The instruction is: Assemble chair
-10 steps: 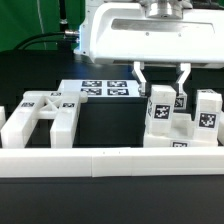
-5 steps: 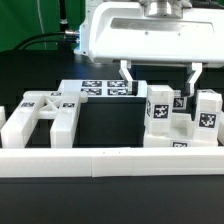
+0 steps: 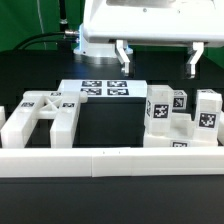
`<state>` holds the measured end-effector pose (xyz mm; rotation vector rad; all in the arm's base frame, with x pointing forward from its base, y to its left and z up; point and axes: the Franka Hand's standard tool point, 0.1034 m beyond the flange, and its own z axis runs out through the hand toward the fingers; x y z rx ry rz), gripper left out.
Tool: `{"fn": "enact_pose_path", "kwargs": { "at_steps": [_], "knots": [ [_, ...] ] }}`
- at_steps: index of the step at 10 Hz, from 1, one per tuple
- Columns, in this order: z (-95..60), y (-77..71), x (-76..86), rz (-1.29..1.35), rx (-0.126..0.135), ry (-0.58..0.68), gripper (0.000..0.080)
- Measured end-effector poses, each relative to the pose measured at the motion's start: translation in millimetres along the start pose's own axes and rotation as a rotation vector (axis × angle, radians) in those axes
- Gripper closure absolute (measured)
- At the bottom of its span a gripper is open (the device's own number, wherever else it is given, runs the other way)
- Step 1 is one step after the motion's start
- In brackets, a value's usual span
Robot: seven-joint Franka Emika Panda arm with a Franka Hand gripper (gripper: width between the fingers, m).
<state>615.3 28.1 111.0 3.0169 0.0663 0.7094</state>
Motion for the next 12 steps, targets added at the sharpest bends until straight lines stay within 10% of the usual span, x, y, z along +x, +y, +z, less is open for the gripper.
{"fn": "enact_pose_path", "kwargs": {
  "at_steps": [11, 12],
  "knots": [
    [18.3, -5.2, -13.2, 0.007, 0.054, -0.470, 0.0150],
    [18.9, -4.6, -13.6, 0.002, 0.055, -0.470, 0.0298]
  ]
}}
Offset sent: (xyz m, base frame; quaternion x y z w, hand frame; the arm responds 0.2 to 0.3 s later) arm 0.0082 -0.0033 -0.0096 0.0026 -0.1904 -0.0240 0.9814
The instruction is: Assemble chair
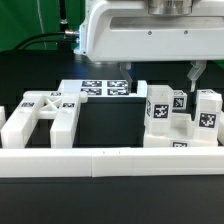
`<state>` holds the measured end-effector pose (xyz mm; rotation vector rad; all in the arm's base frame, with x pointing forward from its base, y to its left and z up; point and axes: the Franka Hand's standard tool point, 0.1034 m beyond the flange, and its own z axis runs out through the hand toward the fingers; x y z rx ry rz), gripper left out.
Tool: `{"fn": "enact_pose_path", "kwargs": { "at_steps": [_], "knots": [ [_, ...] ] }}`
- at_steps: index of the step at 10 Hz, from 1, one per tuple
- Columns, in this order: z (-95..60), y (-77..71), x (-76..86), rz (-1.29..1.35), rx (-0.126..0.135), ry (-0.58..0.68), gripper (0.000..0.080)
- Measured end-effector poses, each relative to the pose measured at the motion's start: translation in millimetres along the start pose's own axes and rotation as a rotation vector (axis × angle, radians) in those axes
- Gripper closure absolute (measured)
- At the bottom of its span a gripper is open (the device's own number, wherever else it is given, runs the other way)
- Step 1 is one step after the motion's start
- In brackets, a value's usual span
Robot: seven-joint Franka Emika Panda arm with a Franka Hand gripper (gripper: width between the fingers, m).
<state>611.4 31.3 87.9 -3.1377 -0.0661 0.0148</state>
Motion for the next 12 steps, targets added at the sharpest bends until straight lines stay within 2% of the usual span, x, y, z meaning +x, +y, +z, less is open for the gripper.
{"fn": "enact_pose_path", "kwargs": {
  "at_steps": [1, 2, 3, 7, 10, 12],
  "knots": [
    [0.6, 0.2, 1.0, -0.009, -0.001, 0.005, 0.0298],
    [1.7, 0.1, 1.8, -0.015, -0.003, 0.009, 0.0437],
    [1.5, 0.2, 2.0, -0.015, -0.003, 0.010, 0.0517],
    [1.7, -0.2, 1.9, 0.044, -0.001, 0.010, 0.0517],
    [2.4, -3.0, 2.3, 0.469, 0.036, 0.011, 0.0517],
    [3.0, -5.3, 5.0, 0.743, 0.071, 0.032, 0.0515]
  ]
}}
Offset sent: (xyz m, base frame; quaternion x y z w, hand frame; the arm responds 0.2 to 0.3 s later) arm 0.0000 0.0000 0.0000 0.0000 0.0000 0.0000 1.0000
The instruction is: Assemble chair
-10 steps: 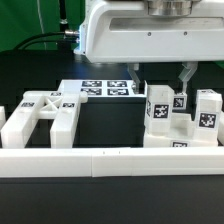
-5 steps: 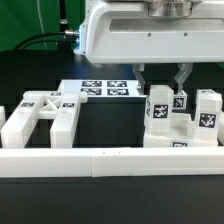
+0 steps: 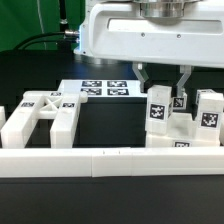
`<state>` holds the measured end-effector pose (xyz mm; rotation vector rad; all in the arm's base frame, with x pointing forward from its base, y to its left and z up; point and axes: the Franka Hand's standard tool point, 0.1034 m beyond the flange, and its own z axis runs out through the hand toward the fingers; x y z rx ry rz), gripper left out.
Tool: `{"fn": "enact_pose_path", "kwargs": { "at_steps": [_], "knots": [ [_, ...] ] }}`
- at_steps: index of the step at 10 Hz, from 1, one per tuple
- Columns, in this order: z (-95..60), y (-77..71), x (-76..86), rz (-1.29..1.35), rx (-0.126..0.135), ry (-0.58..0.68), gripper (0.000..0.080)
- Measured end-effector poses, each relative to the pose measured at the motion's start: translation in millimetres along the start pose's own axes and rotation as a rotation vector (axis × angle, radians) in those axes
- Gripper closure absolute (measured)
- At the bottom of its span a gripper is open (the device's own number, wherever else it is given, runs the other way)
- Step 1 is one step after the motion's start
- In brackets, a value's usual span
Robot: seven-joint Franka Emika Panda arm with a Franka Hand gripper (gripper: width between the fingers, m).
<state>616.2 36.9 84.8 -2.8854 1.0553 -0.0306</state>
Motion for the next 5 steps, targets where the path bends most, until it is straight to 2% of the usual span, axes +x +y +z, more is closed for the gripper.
{"fn": "enact_pose_path", "kwargs": {
  "at_steps": [4, 5],
  "knots": [
    [0.7, -2.5, -1.2, 0.274, 0.008, 0.002, 0.0515],
    [1.3, -5.5, -1.0, 0.414, 0.037, 0.017, 0.0515]
  ]
}}
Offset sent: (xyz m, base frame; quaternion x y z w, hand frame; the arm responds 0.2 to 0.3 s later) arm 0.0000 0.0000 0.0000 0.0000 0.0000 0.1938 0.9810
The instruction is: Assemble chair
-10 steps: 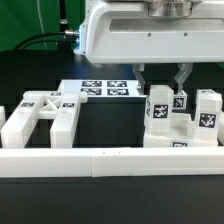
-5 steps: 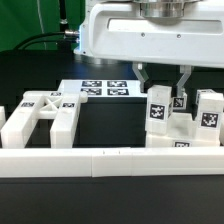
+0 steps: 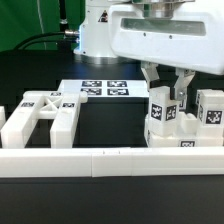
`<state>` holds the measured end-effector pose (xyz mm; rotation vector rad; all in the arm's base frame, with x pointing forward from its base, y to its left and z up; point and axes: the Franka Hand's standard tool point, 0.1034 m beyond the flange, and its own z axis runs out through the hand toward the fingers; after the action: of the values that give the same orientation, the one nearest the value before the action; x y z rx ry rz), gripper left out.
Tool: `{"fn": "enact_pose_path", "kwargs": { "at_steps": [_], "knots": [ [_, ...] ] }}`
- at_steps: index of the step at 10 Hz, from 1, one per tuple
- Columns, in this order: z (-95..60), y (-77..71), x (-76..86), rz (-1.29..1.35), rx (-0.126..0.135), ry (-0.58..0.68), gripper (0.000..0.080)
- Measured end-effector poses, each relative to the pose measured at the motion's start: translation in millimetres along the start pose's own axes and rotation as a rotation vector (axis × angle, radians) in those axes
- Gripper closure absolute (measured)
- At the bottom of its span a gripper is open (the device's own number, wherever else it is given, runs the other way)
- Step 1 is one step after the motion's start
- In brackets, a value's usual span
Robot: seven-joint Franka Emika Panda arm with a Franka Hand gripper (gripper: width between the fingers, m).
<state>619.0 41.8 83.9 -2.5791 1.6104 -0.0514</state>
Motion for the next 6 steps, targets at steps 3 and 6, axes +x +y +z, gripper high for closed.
{"fn": "enact_pose_path", "kwargs": {
  "at_steps": [3, 6],
  "knots": [
    [1.4, -6.2, -6.3, 0.369, 0.069, -0.006, 0.0515],
    [1.5, -10.7, -8.8, 0.497, 0.092, -0.012, 0.0491]
  ]
}}
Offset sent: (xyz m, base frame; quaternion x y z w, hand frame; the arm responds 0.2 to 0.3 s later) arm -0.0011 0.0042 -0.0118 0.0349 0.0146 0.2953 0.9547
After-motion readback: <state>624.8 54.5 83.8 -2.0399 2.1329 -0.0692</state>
